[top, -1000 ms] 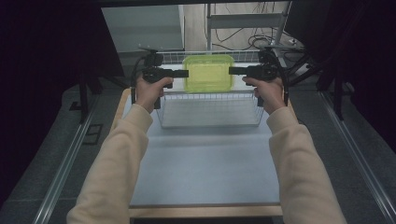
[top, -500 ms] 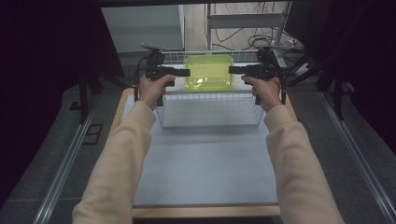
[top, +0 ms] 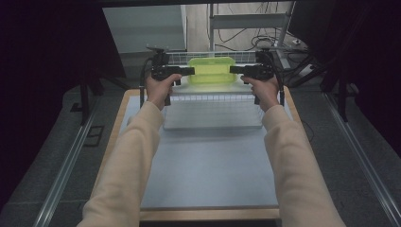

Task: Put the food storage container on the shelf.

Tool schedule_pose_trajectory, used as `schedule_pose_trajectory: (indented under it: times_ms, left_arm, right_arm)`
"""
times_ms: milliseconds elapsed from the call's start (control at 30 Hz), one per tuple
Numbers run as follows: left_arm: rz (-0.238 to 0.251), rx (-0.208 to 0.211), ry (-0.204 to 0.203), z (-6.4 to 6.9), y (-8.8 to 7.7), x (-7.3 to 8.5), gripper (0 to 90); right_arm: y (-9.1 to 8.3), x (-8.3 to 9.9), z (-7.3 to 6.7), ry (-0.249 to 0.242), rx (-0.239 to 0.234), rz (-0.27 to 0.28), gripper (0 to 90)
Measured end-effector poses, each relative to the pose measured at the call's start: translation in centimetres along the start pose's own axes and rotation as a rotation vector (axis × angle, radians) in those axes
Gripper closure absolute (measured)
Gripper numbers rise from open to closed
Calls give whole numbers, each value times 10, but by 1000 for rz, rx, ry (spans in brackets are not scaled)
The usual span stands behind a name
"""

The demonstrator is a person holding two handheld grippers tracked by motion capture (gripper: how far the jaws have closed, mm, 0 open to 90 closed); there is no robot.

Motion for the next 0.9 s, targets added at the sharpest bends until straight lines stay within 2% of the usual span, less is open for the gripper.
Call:
schedule_pose_trajectory:
  times_ms: [67,167,267,333,367,433,533,633,700,767,900]
  left_arm:
    - [5,-24,11,-2,2,1,612]
    - [12,-48,36,-4,3,0,449]
    - [16,-34,33,-4,3,0,259]
    - [29,-27,38,-3,1,-1,222]
    - [48,-38,51,-3,-3,-3,202]
    - [63,-48,73,-1,-11,-4,176]
    - [76,-36,95,4,-24,-3,159]
    - [92,-18,107,13,-39,3,158]
    - [96,-32,132,16,-48,10,160]
    - [100,-79,149,18,-56,20,166]
    - [89,-57,201,31,-70,45,167]
  right_arm:
    - [2,2,2,-8,30,-10,610]
    - [1,2,3,-7,59,0,539]
    - [-2,1,3,-20,96,12,454]
    - [-6,1,1,-19,84,17,427]
    - [-7,0,1,-17,81,22,415]
    - [-15,1,-3,-31,64,39,396]
    - [-26,2,-8,-66,43,62,374]
    - [-39,6,-14,-91,-2,66,361]
    - [-46,10,-18,-113,-19,68,356]
    - [-52,15,-22,-140,-35,67,348]
    - [-62,36,-32,-191,-68,29,323]
Point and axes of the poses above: each handheld gripper's, and its own axes: y roughly forward along the jaws, x roughly out of its underside, z roughly to its right, the point moved 8 cm from there along y, roughly forward along the jaws, and after that the axes turned 8 degrees about -z, right-handed, at the moved point
